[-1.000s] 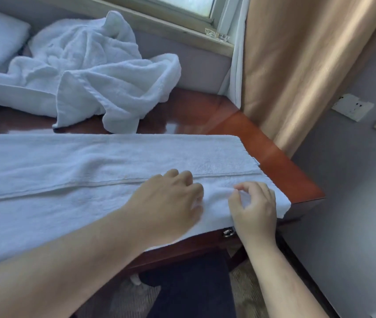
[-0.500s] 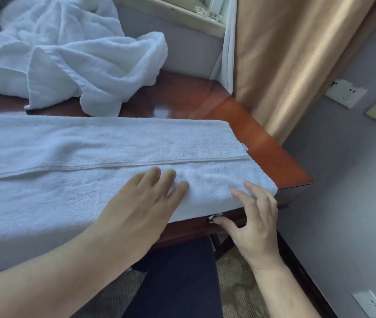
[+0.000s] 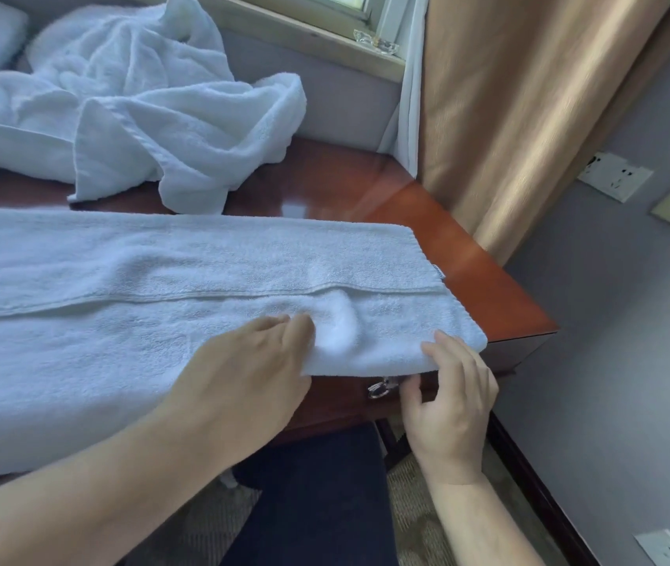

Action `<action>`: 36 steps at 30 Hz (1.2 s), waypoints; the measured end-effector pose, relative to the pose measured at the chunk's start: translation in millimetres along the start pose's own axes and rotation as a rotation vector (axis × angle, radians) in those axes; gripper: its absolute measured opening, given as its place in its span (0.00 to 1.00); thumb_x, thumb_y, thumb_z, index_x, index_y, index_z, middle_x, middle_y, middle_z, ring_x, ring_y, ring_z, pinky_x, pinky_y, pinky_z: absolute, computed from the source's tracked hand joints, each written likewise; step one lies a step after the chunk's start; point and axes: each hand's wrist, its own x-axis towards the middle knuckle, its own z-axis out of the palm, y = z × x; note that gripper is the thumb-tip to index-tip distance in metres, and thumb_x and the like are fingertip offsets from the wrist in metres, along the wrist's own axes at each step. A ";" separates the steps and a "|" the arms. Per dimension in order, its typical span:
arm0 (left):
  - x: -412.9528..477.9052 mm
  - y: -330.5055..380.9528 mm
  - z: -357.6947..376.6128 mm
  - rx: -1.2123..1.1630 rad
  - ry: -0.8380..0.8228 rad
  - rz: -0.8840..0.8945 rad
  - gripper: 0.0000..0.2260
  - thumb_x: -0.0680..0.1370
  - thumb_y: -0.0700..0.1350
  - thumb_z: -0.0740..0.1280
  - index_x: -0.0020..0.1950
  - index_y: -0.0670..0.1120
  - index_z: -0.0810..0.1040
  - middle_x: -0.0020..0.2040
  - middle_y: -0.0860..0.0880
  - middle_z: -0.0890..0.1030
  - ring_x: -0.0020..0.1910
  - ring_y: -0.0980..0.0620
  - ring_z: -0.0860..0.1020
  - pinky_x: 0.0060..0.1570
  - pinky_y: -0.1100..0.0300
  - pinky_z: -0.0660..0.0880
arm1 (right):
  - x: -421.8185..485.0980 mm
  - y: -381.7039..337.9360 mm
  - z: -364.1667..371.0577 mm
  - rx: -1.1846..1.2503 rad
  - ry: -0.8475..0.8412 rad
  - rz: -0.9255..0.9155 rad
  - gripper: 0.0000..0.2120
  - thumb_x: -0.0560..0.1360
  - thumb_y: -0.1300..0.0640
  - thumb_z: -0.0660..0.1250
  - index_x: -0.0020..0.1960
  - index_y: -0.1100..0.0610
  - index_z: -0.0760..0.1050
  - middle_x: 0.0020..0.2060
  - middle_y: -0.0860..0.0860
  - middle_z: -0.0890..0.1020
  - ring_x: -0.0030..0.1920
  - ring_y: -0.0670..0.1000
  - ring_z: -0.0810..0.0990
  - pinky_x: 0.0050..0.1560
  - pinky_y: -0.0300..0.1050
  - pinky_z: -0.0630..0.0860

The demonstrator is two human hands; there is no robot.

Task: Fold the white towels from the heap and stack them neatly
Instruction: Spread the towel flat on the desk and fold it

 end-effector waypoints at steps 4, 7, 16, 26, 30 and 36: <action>9.2 -18.3 -6.1 -0.097 0.057 -0.065 0.14 0.79 0.61 0.51 0.46 0.52 0.67 0.35 0.52 0.74 0.37 0.50 0.75 0.35 0.53 0.68 | 12.2 3.6 -3.1 -0.020 0.012 0.046 0.21 0.68 0.62 0.70 0.60 0.54 0.73 0.58 0.53 0.80 0.59 0.59 0.77 0.59 0.58 0.71; 20.8 -19.2 -14.0 -0.191 0.036 -0.112 0.18 0.80 0.62 0.52 0.38 0.52 0.67 0.31 0.52 0.73 0.32 0.55 0.72 0.31 0.56 0.64 | 16.6 -1.8 -5.3 0.017 -0.113 0.047 0.28 0.67 0.48 0.73 0.64 0.54 0.70 0.62 0.55 0.76 0.63 0.60 0.74 0.63 0.59 0.69; 38.8 -21.4 -19.8 -0.202 -0.026 -0.111 0.21 0.80 0.64 0.48 0.38 0.51 0.67 0.32 0.52 0.72 0.32 0.55 0.71 0.31 0.57 0.62 | 20.0 -37.5 2.5 0.085 -0.118 -0.063 0.25 0.75 0.35 0.69 0.62 0.52 0.73 0.62 0.52 0.76 0.63 0.54 0.73 0.64 0.51 0.65; 44.9 -27.3 -27.0 -0.093 -0.072 -0.105 0.20 0.73 0.68 0.63 0.38 0.52 0.69 0.32 0.54 0.74 0.32 0.57 0.71 0.30 0.57 0.63 | 26.8 -16.5 0.1 0.083 -0.045 -0.075 0.10 0.74 0.56 0.68 0.55 0.54 0.80 0.54 0.53 0.80 0.55 0.57 0.77 0.56 0.56 0.72; 45.0 -28.3 -31.1 -0.080 -0.118 -0.097 0.07 0.75 0.48 0.65 0.41 0.54 0.67 0.35 0.54 0.74 0.35 0.58 0.70 0.30 0.58 0.61 | 49.1 -6.5 -3.9 0.015 0.045 0.068 0.10 0.72 0.60 0.65 0.49 0.56 0.83 0.49 0.51 0.82 0.51 0.58 0.77 0.53 0.54 0.71; 53.0 -37.8 -48.7 -0.239 -0.262 -0.173 0.14 0.75 0.42 0.60 0.50 0.61 0.61 0.51 0.58 0.73 0.41 0.57 0.74 0.35 0.59 0.70 | 86.6 34.0 -7.5 -0.078 -0.148 0.228 0.09 0.73 0.54 0.63 0.48 0.52 0.81 0.47 0.48 0.81 0.51 0.56 0.76 0.54 0.53 0.69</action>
